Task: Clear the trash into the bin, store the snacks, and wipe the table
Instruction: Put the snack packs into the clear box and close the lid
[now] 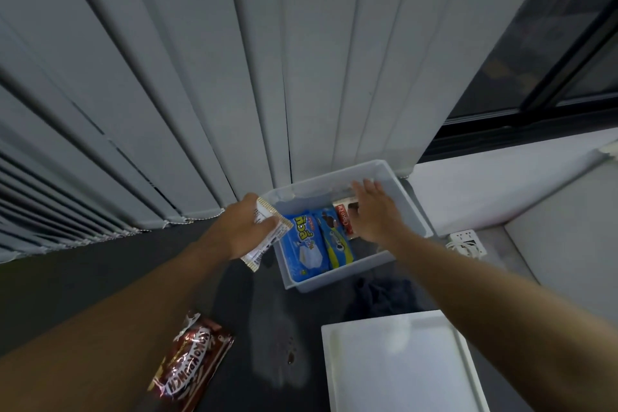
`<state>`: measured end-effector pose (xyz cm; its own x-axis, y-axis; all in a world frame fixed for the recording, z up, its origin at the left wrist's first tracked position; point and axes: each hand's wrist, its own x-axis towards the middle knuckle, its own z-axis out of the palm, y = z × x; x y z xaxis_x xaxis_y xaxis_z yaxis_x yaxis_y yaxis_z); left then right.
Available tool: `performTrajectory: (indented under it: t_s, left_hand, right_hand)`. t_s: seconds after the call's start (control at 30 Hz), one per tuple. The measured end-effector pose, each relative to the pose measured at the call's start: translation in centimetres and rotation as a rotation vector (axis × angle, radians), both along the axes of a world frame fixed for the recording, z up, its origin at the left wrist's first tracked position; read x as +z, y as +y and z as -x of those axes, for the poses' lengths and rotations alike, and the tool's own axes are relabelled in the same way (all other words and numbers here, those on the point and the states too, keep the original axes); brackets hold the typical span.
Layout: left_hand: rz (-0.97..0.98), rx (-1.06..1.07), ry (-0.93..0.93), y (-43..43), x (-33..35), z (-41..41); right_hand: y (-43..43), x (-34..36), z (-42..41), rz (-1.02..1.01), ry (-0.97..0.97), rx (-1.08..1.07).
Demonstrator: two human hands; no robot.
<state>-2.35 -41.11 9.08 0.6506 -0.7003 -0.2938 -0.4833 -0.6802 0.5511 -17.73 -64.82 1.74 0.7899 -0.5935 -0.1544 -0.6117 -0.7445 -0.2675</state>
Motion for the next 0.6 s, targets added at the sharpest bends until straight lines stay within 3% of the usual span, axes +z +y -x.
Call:
performTrajectory:
  t_s: [0.2, 0.43, 0.6]
  left_hand:
    - [0.091, -0.090, -0.080, -1.6, 1.5, 1.0]
    - [0.051, -0.249, -0.057, -4.7, 1.2, 2.3]
    - [-0.034, -0.252, 0.037, -7.7, -0.9, 3.4]
  right_hand:
    - [-1.5, 3.1, 3.6, 0.288, -0.145, 0.064]
    - [-3.2, 2.7, 6.2, -0.105, -0.117, -0.068]
    - [-3.2, 2.3, 6.2, -0.109, -0.136, -0.082]
